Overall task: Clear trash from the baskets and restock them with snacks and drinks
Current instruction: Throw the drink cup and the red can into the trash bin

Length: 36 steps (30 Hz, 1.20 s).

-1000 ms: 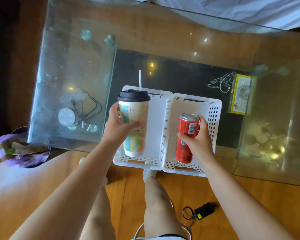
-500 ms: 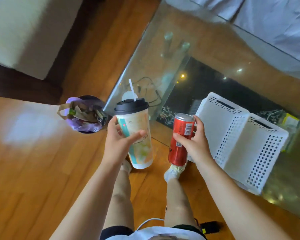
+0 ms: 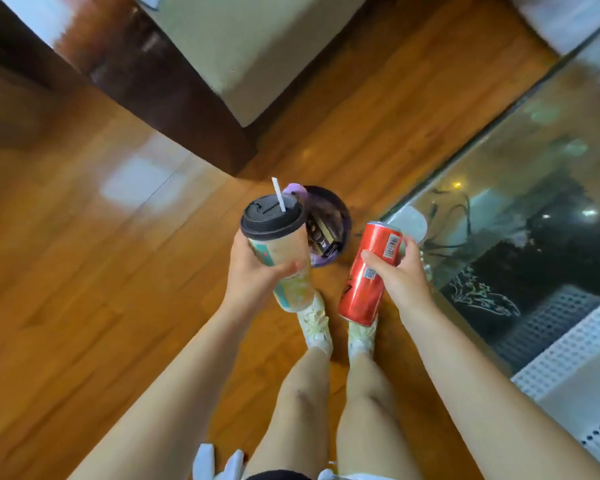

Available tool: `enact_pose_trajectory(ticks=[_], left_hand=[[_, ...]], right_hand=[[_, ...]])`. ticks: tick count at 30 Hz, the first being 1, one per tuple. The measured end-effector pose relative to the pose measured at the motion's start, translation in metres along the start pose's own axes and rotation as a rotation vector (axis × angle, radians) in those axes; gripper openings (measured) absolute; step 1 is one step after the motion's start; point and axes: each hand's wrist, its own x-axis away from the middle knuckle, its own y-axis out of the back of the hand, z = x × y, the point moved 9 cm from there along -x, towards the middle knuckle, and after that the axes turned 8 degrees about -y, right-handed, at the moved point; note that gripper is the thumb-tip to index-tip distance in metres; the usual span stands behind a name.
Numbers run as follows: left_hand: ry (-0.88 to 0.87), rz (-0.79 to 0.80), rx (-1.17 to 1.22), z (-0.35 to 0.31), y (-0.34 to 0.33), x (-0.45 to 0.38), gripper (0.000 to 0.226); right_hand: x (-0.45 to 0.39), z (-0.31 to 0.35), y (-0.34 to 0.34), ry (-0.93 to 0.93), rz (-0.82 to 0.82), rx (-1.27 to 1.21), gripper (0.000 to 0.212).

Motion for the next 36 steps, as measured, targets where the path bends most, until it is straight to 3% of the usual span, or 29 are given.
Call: enact_pose_trajectory(ticks=[6, 11, 15, 20, 24, 28, 33, 36], left_hand=[[-0.013, -0.143, 0.052, 0.053, -0.004, -0.057, 0.08], [-0.119, -0.132, 0.007, 0.081, -0.034, -0.096, 0.072], [-0.053, -0.143, 0.063, 0.114, -0.05, -0.118, 0.082], [-0.12, -0.15, 0.052, 0.122, -0.061, -0.134, 0.095], [-0.178, -0.136, -0.01, 0.126, -0.07, -0.137, 0.075], [-0.296, -0.024, -0.187, 0.142, -0.083, -0.14, 0.055], [-0.149, 0.261, -0.479, 0.196, -0.1, -0.132, 0.084], [-0.047, 0.279, -0.465, 0.2, -0.088, -0.121, 0.095]], right_hand=[[-0.081, 0.004, -0.073, -0.007, 0.033, 0.265, 0.053], [-0.154, 0.012, -0.111, 0.009, 0.014, 0.605, 0.05], [-0.194, 0.015, -0.12, -0.012, -0.02, 0.821, 0.044], [-0.211, 0.009, -0.133, 0.006, 0.105, 0.901, 0.043], [-0.215, 0.004, -0.129, -0.003, 0.135, 0.857, 0.04], [-0.221, 0.004, -0.128, 0.028, 0.176, 0.856, 0.041], [-0.219, 0.002, -0.125, 0.018, 0.226, 0.888, 0.046], [-0.207, 0.002, -0.118, -0.007, 0.227, 0.904, 0.047]])
